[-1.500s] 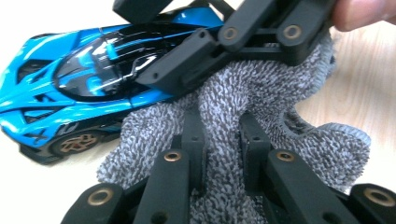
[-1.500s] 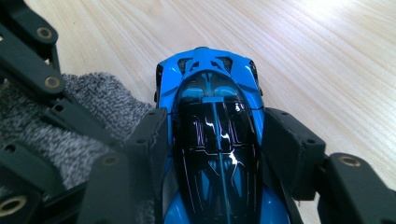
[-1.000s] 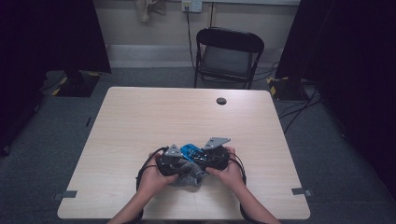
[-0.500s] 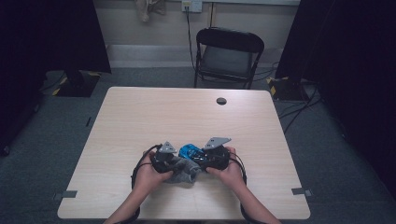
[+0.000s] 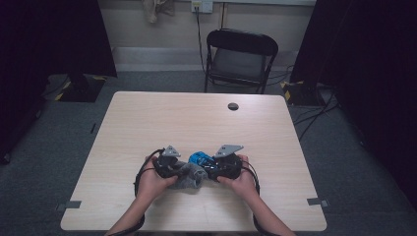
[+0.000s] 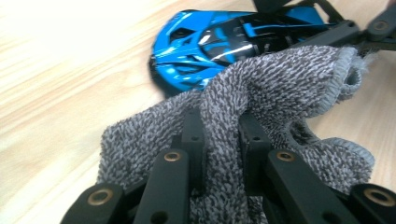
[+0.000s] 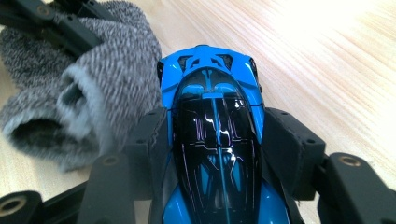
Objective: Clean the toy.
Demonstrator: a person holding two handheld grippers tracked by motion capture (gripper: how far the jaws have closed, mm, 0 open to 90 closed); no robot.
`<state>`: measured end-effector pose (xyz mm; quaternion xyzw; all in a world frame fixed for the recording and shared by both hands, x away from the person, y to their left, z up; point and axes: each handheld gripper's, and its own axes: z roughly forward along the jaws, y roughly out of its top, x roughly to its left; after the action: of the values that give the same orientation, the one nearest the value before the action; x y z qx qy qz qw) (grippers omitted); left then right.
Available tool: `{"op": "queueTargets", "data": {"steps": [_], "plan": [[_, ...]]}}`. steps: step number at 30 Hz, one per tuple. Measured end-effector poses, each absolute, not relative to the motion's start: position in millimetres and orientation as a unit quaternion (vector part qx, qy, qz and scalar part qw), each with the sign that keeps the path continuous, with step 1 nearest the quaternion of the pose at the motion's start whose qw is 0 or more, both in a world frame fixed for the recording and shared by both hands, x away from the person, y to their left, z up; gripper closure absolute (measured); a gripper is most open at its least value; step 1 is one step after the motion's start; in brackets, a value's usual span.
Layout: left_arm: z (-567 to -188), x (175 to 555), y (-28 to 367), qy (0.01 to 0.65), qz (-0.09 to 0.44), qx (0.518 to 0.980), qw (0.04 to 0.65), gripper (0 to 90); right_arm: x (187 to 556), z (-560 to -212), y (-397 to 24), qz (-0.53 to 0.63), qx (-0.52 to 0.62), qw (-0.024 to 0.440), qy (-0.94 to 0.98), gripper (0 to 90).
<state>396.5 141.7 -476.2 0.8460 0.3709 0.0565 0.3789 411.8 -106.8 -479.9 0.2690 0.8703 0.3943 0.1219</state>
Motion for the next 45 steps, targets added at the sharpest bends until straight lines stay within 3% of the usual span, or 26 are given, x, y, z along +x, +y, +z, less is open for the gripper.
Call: {"op": "queueTargets", "data": {"steps": [25,32,45], "plan": [[-468.4,415.9,184.6,0.453,0.113,0.800,0.376,76.5,410.9,-481.1,-107.8,0.400,0.270,0.124,0.867,42.1],[-456.3,401.8,194.8,0.437,0.114,0.804,0.387,76.5,410.8,-481.3,-107.8,0.400,0.270,0.125,0.867,42.1],[-455.2,358.7,176.9,0.367,0.056,0.824,0.429,76.5,410.8,-480.6,-106.8,0.397,0.272,0.125,0.868,42.1]]}}
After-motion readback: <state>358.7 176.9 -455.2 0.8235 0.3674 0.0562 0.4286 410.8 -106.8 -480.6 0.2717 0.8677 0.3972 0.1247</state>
